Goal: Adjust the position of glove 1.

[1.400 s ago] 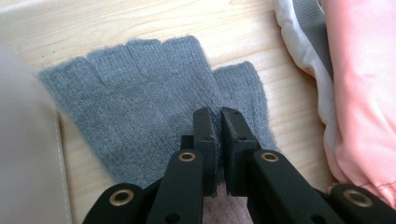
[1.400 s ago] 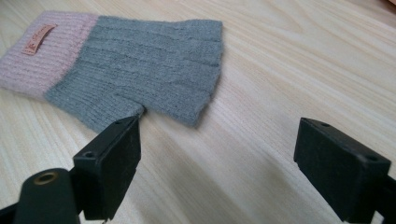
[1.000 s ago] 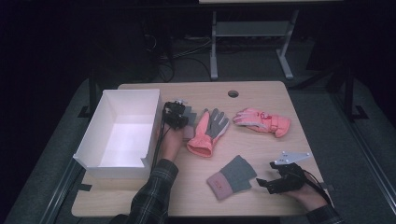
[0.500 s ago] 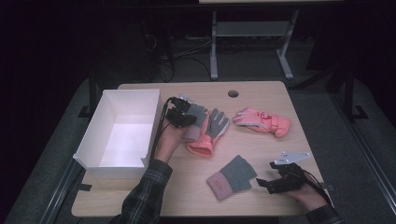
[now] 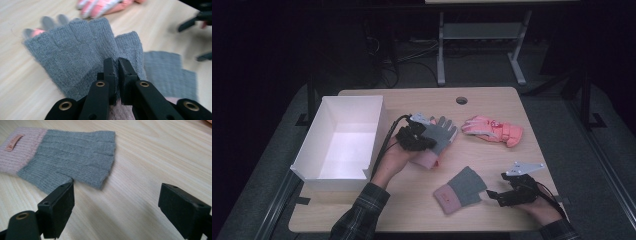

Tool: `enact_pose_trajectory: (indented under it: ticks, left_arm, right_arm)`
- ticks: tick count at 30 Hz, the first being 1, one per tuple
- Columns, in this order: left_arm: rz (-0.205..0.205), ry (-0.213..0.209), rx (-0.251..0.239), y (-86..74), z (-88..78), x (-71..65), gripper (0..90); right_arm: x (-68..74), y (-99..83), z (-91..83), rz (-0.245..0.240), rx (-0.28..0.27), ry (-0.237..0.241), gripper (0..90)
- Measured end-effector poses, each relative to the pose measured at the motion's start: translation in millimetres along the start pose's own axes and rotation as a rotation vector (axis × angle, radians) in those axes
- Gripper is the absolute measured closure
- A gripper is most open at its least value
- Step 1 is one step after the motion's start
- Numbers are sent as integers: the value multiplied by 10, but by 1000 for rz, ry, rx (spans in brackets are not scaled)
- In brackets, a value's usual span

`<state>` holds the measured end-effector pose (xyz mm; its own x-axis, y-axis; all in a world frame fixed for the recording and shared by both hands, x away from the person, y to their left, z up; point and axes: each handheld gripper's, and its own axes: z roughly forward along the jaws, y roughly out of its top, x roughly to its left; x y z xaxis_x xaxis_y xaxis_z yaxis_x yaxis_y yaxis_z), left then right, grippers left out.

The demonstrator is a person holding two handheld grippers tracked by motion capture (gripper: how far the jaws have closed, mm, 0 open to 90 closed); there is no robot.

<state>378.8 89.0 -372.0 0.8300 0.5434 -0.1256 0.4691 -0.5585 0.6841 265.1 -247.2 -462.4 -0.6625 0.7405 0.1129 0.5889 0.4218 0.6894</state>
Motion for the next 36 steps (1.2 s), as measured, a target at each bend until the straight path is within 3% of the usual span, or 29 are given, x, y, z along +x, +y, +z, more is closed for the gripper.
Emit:
enact_pose_trajectory:
  ticks: [1, 2, 3, 8, 9, 13, 22, 26, 36]
  left_arm:
    - [2, -20, -8, -17, 10, -47, 855]
    - [30, -50, 1, -35, 22, -103, 854]
    - [30, -50, 1, -35, 22, -103, 855]
    - [94, -136, -2, -88, 94, -312, 854]
    - [94, -136, -2, -88, 94, -312, 854]
    - [160, -191, 30, -112, 176, -483, 854]
    - [242, -285, 71, -116, 413, -732, 854]
    - [282, -319, 100, -128, 529, -795, 854]
    - [330, -378, 164, -169, 740, -876, 852]
  right_arm:
    - [0, 0, 0, 0, 0, 0, 132]
    - [-11, -3, -1, 2, -1, -5, 132]
    - [-11, -3, -1, 2, -1, -5, 132]
    - [-27, -5, -1, 3, -3, -24, 133]
    - [-27, -5, -1, 3, -3, -24, 133]
    - [-36, -7, -2, -2, -2, -39, 133]
    - [-84, -20, -18, 24, 0, -66, 134]
    - [-96, -19, -24, 17, -3, -73, 134]
    - [-121, -28, -26, 22, -2, -82, 134]
